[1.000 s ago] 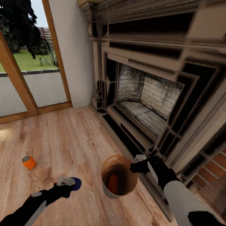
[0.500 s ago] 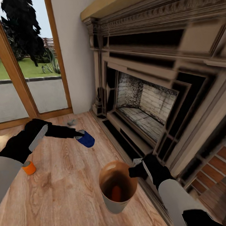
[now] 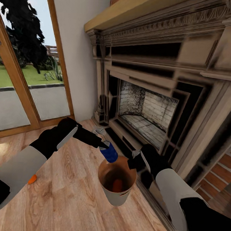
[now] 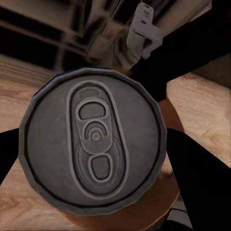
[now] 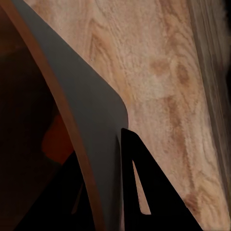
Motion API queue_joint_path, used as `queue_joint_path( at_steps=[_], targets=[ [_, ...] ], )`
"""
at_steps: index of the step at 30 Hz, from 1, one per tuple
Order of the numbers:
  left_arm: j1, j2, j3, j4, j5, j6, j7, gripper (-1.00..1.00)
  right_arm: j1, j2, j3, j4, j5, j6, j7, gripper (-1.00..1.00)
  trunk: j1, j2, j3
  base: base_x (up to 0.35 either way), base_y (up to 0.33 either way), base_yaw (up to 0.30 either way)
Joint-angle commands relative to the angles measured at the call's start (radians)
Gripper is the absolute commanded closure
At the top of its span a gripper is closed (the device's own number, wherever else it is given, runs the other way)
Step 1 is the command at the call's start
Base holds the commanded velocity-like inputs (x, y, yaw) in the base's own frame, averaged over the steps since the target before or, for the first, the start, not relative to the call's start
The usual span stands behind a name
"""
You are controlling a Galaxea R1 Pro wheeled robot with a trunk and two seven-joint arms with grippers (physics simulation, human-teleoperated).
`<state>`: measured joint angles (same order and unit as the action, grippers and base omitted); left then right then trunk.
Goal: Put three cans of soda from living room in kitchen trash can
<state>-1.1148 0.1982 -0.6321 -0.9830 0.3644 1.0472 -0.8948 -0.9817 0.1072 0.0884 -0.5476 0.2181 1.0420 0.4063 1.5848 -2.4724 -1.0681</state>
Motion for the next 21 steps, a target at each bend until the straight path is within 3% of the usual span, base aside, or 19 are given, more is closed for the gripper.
queue_joint_path(
  at_steps=[1,7,14,21],
  targets=[
    [0.000,0.000,-0.004,0.000,-0.001,0.000,-0.002,1.00,-0.003,0.001,-0.001,0.001,-0.024,0.005,0.006,1.00,-0.004,0.007,0.003,0.000,0.000,0.000],
    [0.000,-0.008,-0.045,0.002,-0.002,0.000,-0.011,1.00,-0.030,0.001,-0.001,0.000,-0.025,0.005,0.006,1.00,-0.019,0.035,0.016,0.000,0.000,0.000],
    [0.001,-0.033,-0.049,0.003,-0.008,0.000,-0.006,1.00,-0.036,0.016,-0.001,-0.005,-0.033,0.005,0.006,1.00,-0.019,0.035,0.016,0.000,0.000,0.000],
    [0.002,-0.078,-0.049,0.004,-0.011,0.000,0.014,1.00,-0.054,0.031,-0.003,-0.008,-0.037,0.005,0.008,1.00,-0.019,0.035,0.016,0.000,0.000,0.000]
  ],
)
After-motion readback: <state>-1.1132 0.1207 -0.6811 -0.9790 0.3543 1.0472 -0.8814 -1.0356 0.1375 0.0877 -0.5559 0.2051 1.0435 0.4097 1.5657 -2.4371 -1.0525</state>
